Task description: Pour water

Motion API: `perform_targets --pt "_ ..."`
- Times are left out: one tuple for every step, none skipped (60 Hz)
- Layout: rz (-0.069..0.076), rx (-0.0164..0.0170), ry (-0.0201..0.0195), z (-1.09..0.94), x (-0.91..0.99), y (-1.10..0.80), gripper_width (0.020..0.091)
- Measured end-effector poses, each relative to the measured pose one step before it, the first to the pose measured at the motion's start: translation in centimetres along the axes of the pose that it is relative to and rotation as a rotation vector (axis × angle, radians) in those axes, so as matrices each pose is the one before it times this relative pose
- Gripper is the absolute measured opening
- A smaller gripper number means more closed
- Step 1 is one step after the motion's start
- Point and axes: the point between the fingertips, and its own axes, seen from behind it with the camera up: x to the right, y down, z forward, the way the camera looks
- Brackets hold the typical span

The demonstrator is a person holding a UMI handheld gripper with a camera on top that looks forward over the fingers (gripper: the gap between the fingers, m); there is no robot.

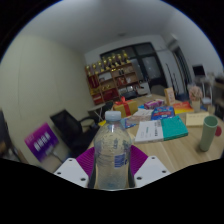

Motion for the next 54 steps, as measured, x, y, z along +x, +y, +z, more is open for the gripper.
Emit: perform_targets --pt "0.0461 0.00736 -0.0056 -0.537 -0.687 -0.826 0.0457" --pt "0.0393 0.01158 -0.01389 -0.195 -0.114 -1.268 0.0457" --pt "0.0405 0.01396 -0.01553 -0.194 -0.116 -1.371 0.0457" --pt "0.0425 0.02034 -0.01353 -0.171 -0.19 -0.998 0.0455" --pt "0.0444 0.01487 -0.01674 -0.185 0.04 -1.549 0.0455" --pt "0.0465 0.01693 -0.02199 0.492 1.035 -1.375 0.0455" --pt "0.0533 0.01506 -0.01258 -0.145 0.052 -1.492 0.0455" --pt "0.058 0.01546 -0.0091 -0.076 0.168 -1.476 0.0456" --pt "0.0619 0.01545 -0.00768 -0.041 0.22 -1.425 0.0456" --pt "0.0635 0.0131 -0.00933 -0.045 0.276 -1.323 0.0454" --pt "0.0662 0.01187 -0.00834 -0.097 0.214 -1.265 0.0456" --pt "0.0676 0.01156 -0.00796 -0.048 0.264 -1.246 0.0454" --pt "0.0679 0.01107 -0.00746 -0.059 0.334 -1.163 0.0456" --pt "0.0733 0.02029 0.00619 -0.631 -1.277 -0.358 0.0456" --pt "0.0719 0.00435 -0.01174 -0.13 0.836 -1.579 0.0456" --pt "0.0679 0.0181 -0.01018 0.911 1.112 -0.629 0.0455" --pt "0.0724 0.0102 -0.0074 -0.08 0.475 -1.143 0.0454" --pt "0.0717 0.01051 -0.00665 -0.184 0.348 -1.069 0.0453" --pt "0.0708 0.01099 -0.00599 -0.15 0.398 -1.02 0.0453" --pt "0.07 0.01194 -0.00445 -0.151 0.411 -1.016 0.0452" --pt "0.0649 0.01642 0.00082 -0.426 -0.169 -0.409 0.0455" --pt "0.0588 0.00031 -0.00317 -0.907 -0.356 -1.129 0.0454" --pt "0.0565 0.00944 -0.00975 0.873 1.139 -0.799 0.0452" --pt "0.052 0.00824 -0.00346 -0.136 0.373 -0.812 0.0452" --pt "0.048 0.00892 -0.00269 -0.128 0.362 -0.776 0.0453" --pt "0.0432 0.00797 -0.00231 -0.106 0.326 -0.682 0.0455" --pt "0.0389 0.00586 -0.00244 -0.122 0.264 -0.568 0.0454" --pt "0.035 0.00377 -0.00248 -0.084 0.236 -0.447 0.0454" --pt "0.0328 0.00318 -0.00247 -0.122 0.202 -0.384 0.0454" --pt "0.0296 0.00574 0.00451 -1.589 -0.928 0.289 0.0452" --pt "0.0267 0.00164 -0.00704 1.244 0.692 -0.398 0.0454" --pt "0.0256 0.00102 -0.00554 0.057 0.095 -0.381 0.0453" --pt "0.0252 0.00382 -0.00646 -0.138 0.045 -0.258 0.0453" --pt "0.0255 0.00384 -0.00774 -0.119 -0.027 -0.252 0.0453" --pt "0.0267 0.00368 -0.00858 -0.14 -0.032 -0.193 0.0454" --pt "0.0313 0.00557 -0.00778 -1.142 -0.474 0.331 0.0453" --pt "0.0298 0.00937 -0.00997 0.853 0.134 -0.09 0.0452" --pt "0.0286 0.00422 -0.01194 -0.183 -0.106 -0.185 0.0452" --pt "0.0269 0.00456 -0.01248 -0.186 -0.154 -0.188 0.0455" --pt "0.0249 0.00409 -0.01152 -0.204 -0.159 -0.171 0.0455" --pt "0.0225 0.00451 -0.01067 -0.154 -0.141 -0.184 0.0454" --pt "0.02 0.00575 -0.009 -0.831 -0.545 0.089 0.0454" --pt "0.0158 0.00322 -0.00632 0.988 0.015 -0.281 0.0452" --pt "0.011 0.0045 -0.00612 -0.044 -0.07 -0.11 0.0453" --pt "0.0087 0.00643 -0.0038 -0.076 -0.051 -0.15 0.0453" --pt "0.0058 0.00719 -0.00119 -0.183 -0.007 -0.14 0.0455" --pt "0.0041 0.0076 0.00121 -0.144 0.016 -0.152 0.0457" --pt "0.0026 0.00598 0.00207 -0.091 0.053 -0.112 0.0455" --pt "-0.0016 0.00419 0.00151 -0.953 -0.144 0.086 0.0454" --pt "0.0 0.00141 0.00319 1.36 0.48 -0.048 0.0457" --pt "-0.0014 -0.00076 0.00143 0.162 0.09 0.044 0.0455" --pt "-0.0014 -0.00075 0.00067 0.103 0.044 0.048 0.0456" --pt "-0.003 -0.00052 0.00171 0.039 0.053 0.111 0.0457" --pt "-0.0038 -0.00088 0.00301 0.369 0.218 0.186 0.0456"
